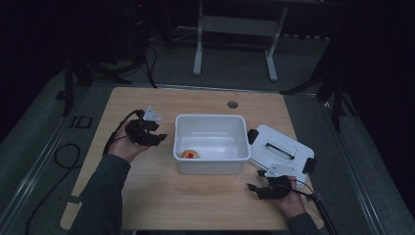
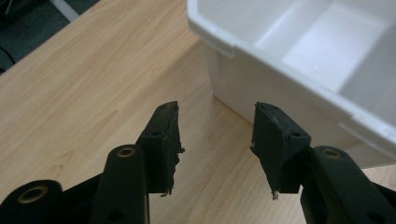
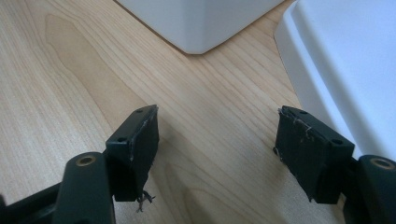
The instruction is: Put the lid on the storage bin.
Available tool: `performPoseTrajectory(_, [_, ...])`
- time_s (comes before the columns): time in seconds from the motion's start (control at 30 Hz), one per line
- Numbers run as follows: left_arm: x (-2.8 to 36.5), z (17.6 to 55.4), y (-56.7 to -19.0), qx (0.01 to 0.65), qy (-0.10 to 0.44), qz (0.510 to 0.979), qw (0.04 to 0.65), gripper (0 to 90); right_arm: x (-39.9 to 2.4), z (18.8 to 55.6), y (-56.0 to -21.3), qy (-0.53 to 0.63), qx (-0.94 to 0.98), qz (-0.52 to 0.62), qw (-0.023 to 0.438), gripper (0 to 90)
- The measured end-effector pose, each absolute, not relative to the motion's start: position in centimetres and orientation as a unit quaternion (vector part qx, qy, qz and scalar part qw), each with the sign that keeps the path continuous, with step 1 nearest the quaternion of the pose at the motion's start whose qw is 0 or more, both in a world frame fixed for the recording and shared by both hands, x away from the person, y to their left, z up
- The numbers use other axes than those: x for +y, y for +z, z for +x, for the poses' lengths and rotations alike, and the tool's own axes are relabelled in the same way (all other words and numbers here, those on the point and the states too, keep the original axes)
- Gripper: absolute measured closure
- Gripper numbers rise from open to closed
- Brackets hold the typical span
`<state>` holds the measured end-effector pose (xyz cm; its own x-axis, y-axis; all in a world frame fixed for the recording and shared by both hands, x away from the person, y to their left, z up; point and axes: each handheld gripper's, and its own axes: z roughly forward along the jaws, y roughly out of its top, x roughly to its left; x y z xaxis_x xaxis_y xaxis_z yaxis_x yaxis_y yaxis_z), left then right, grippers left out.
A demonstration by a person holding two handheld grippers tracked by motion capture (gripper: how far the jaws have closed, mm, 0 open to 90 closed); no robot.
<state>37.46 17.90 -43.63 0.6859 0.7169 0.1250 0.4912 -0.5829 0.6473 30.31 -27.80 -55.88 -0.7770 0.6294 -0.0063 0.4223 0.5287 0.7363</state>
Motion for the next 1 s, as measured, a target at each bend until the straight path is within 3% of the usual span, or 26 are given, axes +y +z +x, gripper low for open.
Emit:
performPoseTrajectory(0.43, [18.5,37.2,-47.2,0.377,0.186,0.853,0.309,50.1,-27.8,30.3,-55.9,0.378,0.863,0.305,0.137,30.3])
performPoseTrajectory(1.0, [18.7,36.7,-50.0,0.394,0.186,0.844,0.312,49.6,-28.4,30.2,-54.8,0.374,0.861,0.310,0.149,37.2])
